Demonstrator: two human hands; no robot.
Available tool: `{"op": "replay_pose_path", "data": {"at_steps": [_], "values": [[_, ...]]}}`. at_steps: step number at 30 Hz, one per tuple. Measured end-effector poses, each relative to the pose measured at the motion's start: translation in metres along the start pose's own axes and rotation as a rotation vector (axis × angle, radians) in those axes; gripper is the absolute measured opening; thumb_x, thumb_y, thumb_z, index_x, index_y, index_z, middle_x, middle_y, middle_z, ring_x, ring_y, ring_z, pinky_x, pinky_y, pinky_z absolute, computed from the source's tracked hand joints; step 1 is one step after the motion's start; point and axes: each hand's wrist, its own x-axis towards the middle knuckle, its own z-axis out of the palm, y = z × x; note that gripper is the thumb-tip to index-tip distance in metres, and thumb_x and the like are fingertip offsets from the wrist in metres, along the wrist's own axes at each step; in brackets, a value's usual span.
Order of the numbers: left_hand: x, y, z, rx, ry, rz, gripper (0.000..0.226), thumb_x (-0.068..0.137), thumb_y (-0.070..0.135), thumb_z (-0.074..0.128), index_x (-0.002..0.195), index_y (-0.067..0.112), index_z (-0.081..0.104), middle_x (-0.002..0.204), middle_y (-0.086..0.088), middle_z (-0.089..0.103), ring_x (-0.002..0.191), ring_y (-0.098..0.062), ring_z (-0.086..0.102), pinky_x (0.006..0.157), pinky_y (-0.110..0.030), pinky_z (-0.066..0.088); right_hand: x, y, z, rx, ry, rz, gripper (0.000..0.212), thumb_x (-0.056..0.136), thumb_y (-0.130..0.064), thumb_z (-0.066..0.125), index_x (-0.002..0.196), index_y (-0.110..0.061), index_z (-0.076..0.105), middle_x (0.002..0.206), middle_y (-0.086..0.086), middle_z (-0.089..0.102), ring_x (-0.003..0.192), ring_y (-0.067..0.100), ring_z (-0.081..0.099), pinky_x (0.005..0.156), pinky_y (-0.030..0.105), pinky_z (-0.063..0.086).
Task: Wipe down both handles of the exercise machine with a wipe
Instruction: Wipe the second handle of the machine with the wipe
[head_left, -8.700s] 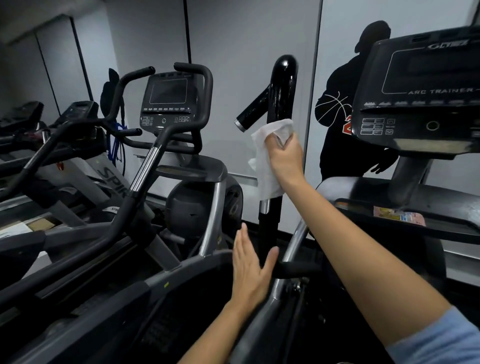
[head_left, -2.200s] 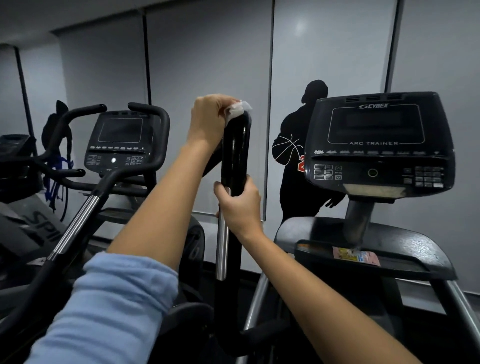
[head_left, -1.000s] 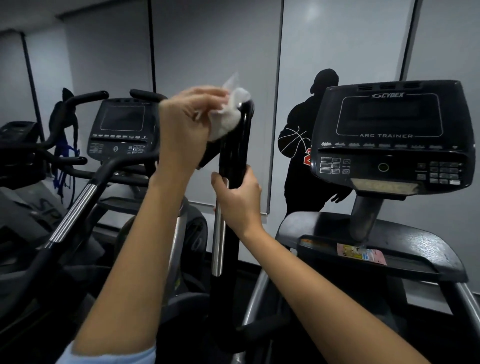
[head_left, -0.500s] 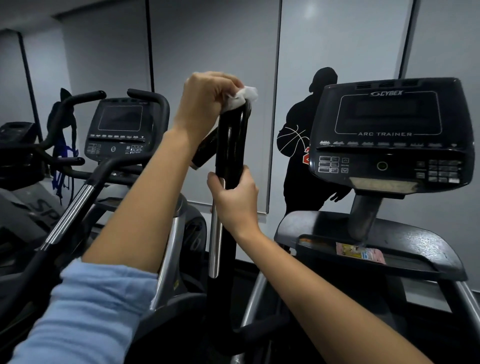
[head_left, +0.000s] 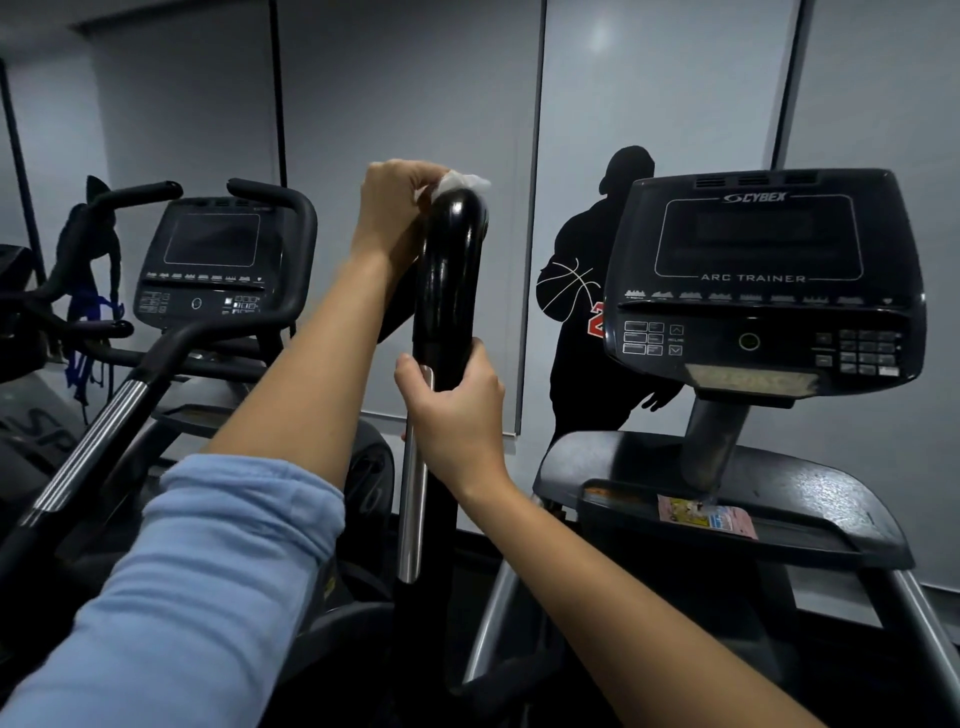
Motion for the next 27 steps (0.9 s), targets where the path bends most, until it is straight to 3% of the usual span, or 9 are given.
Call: {"op": "replay_pose_path", "data": {"at_steps": [2,4,9,13,15,17,20,23,27], "values": [[0.001,-0.007,0.003,0.07,-0.02,-0.06,0.043,0.078,0.045,0.061,0.068,0.003,0.066,0.063,-0.003,0.043,0.063,-0.016,0.04,0.065,-0.039,0.051,0.0,0.0,0.0,0.001,0.004,-0.003,0.018,0.083,-0.019,0.064,0.078,-0.018,0.047,0.06,-0.012,0.048,0.052,-0.003,0.049,0.048,0.007,0.038],[0.001,-0.009,0.0,0.182,-0.039,-0.062,0.03,0.083,0.03,0.057,0.07,0.004,0.067,0.073,-0.013,0.066,0.066,-0.03,0.056,0.068,-0.04,0.054,0.0,-0.001,0.0,0.0,0.004,-0.008,0.017,0.083,-0.019,0.064,0.078,-0.017,0.048,0.061,-0.012,0.048,0.053,-0.003,0.05,0.048,0.007,0.038],[-0.007,0.002,-0.007,0.087,0.142,0.136,0.018,0.085,0.017,0.062,0.091,0.004,0.073,0.095,-0.009,0.072,0.086,-0.017,0.067,0.078,-0.03,0.056,0.0,0.0,0.0,0.01,0.004,-0.02,0.018,0.084,-0.018,0.064,0.078,-0.018,0.047,0.059,-0.012,0.049,0.052,-0.001,0.05,0.047,0.01,0.041],[-0.016,-0.008,0.002,-0.063,-0.006,0.033,0.029,0.086,0.037,0.061,0.084,0.01,0.071,0.08,0.006,0.06,0.076,-0.01,0.055,0.081,-0.043,0.053,0.0,0.003,0.003,0.013,0.006,0.014,0.019,0.083,-0.022,0.064,0.075,-0.025,0.046,0.056,-0.021,0.053,0.05,0.006,0.052,0.053,0.033,0.055],[-0.015,-0.014,0.004,-0.024,0.009,0.012,0.028,0.085,0.03,0.059,0.073,0.006,0.065,0.069,0.006,0.05,0.066,-0.011,0.045,0.069,-0.039,0.053,0.0,0.003,0.003,0.015,0.013,0.028,0.018,0.082,-0.023,0.064,0.076,-0.024,0.047,0.056,-0.02,0.053,0.052,0.009,0.054,0.054,0.037,0.057],[-0.019,-0.014,0.005,0.089,-0.023,0.002,0.027,0.081,0.013,0.051,0.056,0.004,0.049,0.058,-0.003,0.041,0.061,-0.017,0.031,0.053,-0.034,0.035,0.0,0.001,0.002,0.0,0.026,0.001,0.016,0.082,-0.022,0.065,0.078,-0.021,0.049,0.056,-0.017,0.052,0.052,0.003,0.053,0.053,0.022,0.053],[-0.033,-0.021,0.005,0.237,-0.045,0.002,0.026,0.076,0.003,0.044,0.052,0.012,0.042,0.052,-0.011,0.04,0.058,-0.022,0.027,0.053,-0.033,0.027,-0.001,0.0,0.001,-0.019,0.03,-0.004,0.015,0.083,-0.02,0.065,0.08,-0.016,0.051,0.057,-0.012,0.05,0.051,0.001,0.051,0.048,0.011,0.044],[-0.04,-0.027,0.003,0.256,-0.07,0.018,0.029,0.077,0.001,0.047,0.053,0.017,0.045,0.052,-0.016,0.049,0.054,-0.024,0.033,0.054,-0.031,0.029,0.0,0.002,0.003,-0.015,0.028,0.022,0.015,0.082,-0.023,0.064,0.08,-0.018,0.05,0.056,-0.011,0.05,0.05,0.01,0.053,0.054,0.037,0.056],[-0.05,-0.032,0.0,0.399,-0.088,0.078,0.032,0.085,0.014,0.041,0.056,0.007,0.053,0.056,-0.023,0.055,0.051,-0.037,0.047,0.054,-0.038,0.044,0.001,0.0,0.0,-0.024,0.027,-0.012,0.014,0.084,-0.018,0.064,0.083,-0.011,0.053,0.06,-0.012,0.049,0.052,-0.002,0.051,0.049,0.008,0.041]]}}
